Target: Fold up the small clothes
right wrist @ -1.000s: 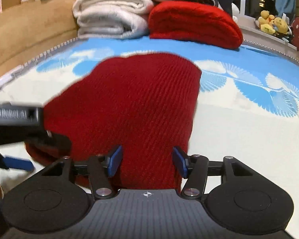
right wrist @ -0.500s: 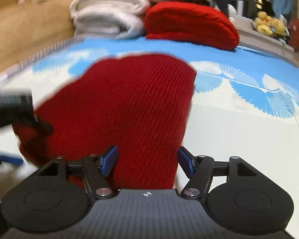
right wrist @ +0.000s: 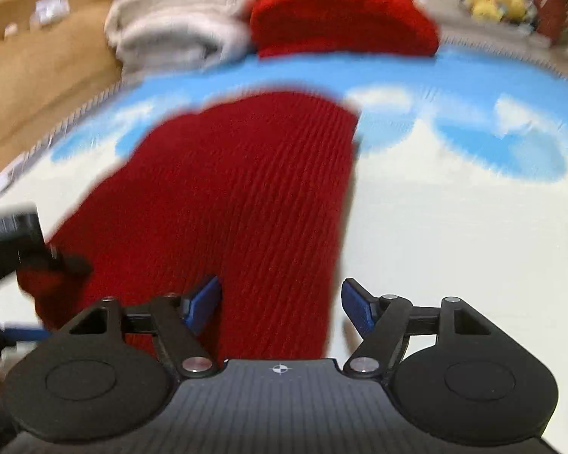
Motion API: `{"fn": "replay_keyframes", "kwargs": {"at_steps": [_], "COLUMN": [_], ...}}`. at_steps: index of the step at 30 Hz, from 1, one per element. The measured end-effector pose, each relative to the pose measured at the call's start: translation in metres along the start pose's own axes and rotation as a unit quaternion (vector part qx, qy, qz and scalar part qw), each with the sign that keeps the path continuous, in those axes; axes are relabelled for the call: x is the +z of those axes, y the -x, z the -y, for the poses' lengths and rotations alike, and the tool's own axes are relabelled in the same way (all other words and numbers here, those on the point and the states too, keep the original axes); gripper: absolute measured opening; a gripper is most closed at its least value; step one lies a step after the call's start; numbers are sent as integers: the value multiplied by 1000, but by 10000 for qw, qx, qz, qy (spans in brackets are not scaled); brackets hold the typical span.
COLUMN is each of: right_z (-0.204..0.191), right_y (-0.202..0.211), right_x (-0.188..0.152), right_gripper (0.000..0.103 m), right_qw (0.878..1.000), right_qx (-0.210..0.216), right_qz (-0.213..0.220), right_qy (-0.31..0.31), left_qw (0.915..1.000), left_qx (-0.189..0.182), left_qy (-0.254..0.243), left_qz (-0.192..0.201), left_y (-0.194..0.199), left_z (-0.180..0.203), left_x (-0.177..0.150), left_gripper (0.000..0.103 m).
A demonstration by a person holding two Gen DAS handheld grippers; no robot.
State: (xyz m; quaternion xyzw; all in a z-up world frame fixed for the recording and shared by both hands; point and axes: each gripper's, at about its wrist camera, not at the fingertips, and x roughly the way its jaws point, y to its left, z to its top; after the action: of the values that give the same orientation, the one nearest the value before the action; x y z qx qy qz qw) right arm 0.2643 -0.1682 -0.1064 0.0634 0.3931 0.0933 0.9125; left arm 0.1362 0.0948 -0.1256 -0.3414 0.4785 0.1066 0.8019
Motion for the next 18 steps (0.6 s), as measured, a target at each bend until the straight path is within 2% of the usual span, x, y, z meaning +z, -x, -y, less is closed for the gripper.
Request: {"fn": "replay_keyframes", "kwargs": {"at_steps": [3,8,14,18], "right_z": [2,29,83,111], "right_y": [3,23,-24,-60], "right_x": [8,46,92,113], "right_gripper": [73,79,83,84], "right_qw": [9999,9975,9872,9751], "right_qx": [90,221,647,932], "right_qz": [-22,374,-113,-412], "right_qy": [-113,-555,-1455,-1968], "left_qw": [10000,9999,9993,9987], "left_qx": [-32,-95,-199,-254], "left_qy": [11,58,323,390], "left_qz": [1,-25,-70,-189], "left_y": [1,0,2,0], "left_z": [-1,-4,-16,-18], "left_x": [0,2,16,23], "left_gripper": [103,103,103,103]}}
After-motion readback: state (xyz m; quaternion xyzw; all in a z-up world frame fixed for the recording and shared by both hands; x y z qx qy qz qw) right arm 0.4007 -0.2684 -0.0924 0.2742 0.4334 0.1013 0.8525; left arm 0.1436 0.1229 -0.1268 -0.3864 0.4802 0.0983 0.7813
